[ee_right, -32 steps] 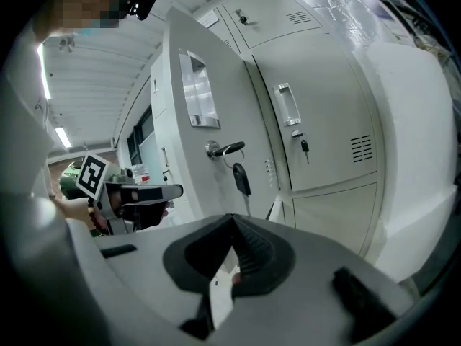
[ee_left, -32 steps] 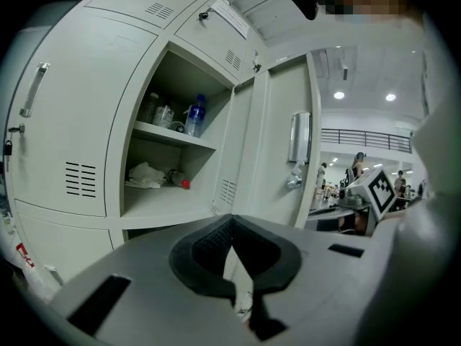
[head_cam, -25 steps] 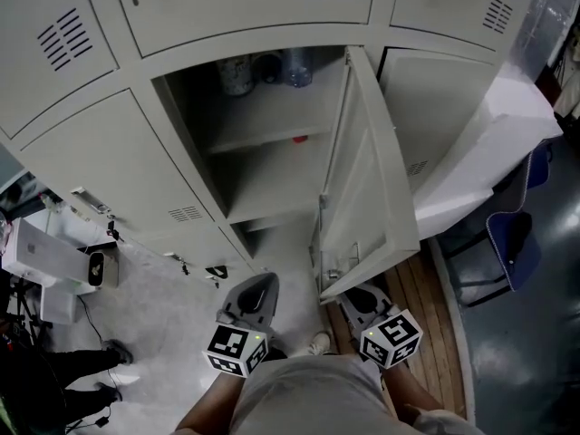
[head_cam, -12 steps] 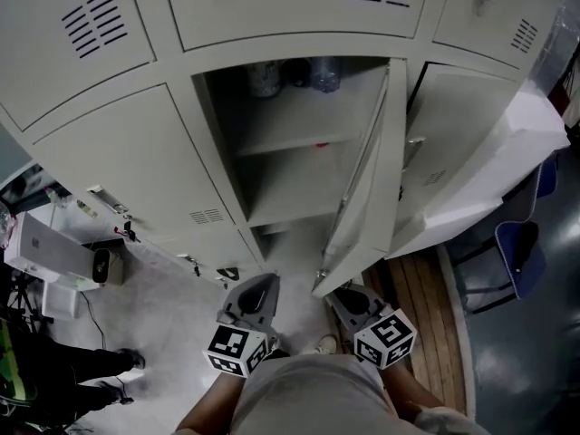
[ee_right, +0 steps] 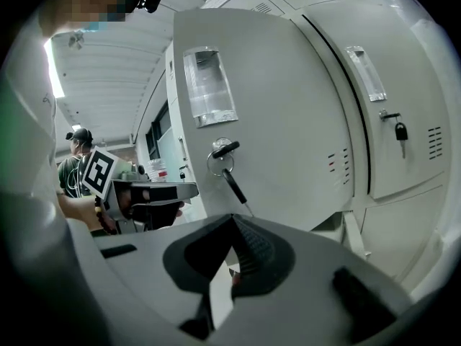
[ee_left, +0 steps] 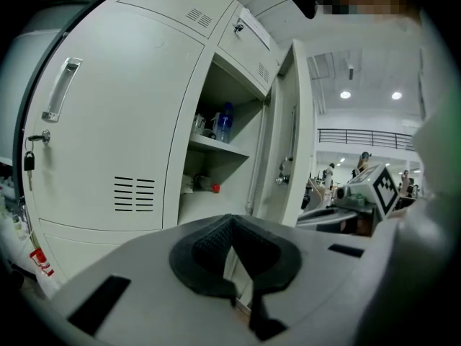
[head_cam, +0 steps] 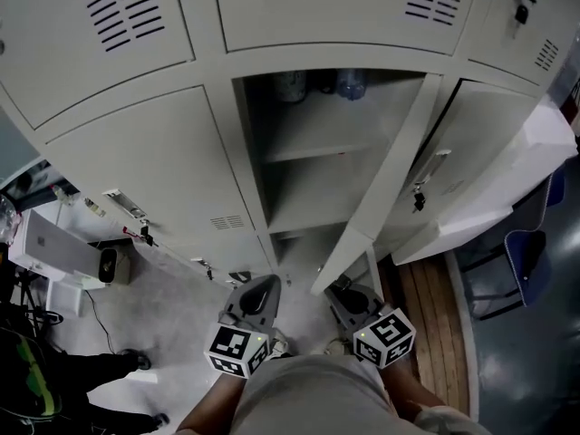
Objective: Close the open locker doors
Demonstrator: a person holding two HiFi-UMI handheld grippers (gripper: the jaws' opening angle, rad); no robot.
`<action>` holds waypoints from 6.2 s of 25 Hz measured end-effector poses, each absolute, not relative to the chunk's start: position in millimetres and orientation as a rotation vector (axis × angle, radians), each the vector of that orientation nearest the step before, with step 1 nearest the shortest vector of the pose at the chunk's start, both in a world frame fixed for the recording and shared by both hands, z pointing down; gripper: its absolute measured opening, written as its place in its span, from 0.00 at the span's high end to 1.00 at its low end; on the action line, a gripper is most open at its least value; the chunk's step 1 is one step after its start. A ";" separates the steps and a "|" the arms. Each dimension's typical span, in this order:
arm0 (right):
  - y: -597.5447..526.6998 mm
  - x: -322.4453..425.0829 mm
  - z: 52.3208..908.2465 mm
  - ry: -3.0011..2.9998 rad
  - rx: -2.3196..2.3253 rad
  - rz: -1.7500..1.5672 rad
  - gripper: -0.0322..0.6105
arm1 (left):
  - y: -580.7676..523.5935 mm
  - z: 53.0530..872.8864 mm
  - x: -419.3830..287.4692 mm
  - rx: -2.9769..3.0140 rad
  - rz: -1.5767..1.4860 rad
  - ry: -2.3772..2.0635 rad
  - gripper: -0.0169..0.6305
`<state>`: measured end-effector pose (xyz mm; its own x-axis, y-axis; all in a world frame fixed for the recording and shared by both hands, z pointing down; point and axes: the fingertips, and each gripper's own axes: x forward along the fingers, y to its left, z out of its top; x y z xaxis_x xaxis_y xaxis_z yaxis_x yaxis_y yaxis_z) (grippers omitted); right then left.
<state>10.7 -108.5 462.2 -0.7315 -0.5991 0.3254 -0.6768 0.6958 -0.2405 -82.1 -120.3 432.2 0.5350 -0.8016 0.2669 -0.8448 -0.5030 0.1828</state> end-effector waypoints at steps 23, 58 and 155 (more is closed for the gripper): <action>-168.7 -55.3 463.5 -2.708 1.073 0.523 0.91 | -155.6 438.4 -141.9 2.489 0.211 -1.357 0.95; -248.3 -96.9 464.0 -2.690 1.155 0.495 0.91 | -171.4 440.9 -224.3 2.443 0.196 -1.435 0.95; -87.4 182.3 599.0 -2.357 1.287 0.732 0.91 | -80.8 482.0 13.9 2.481 0.417 -1.186 0.95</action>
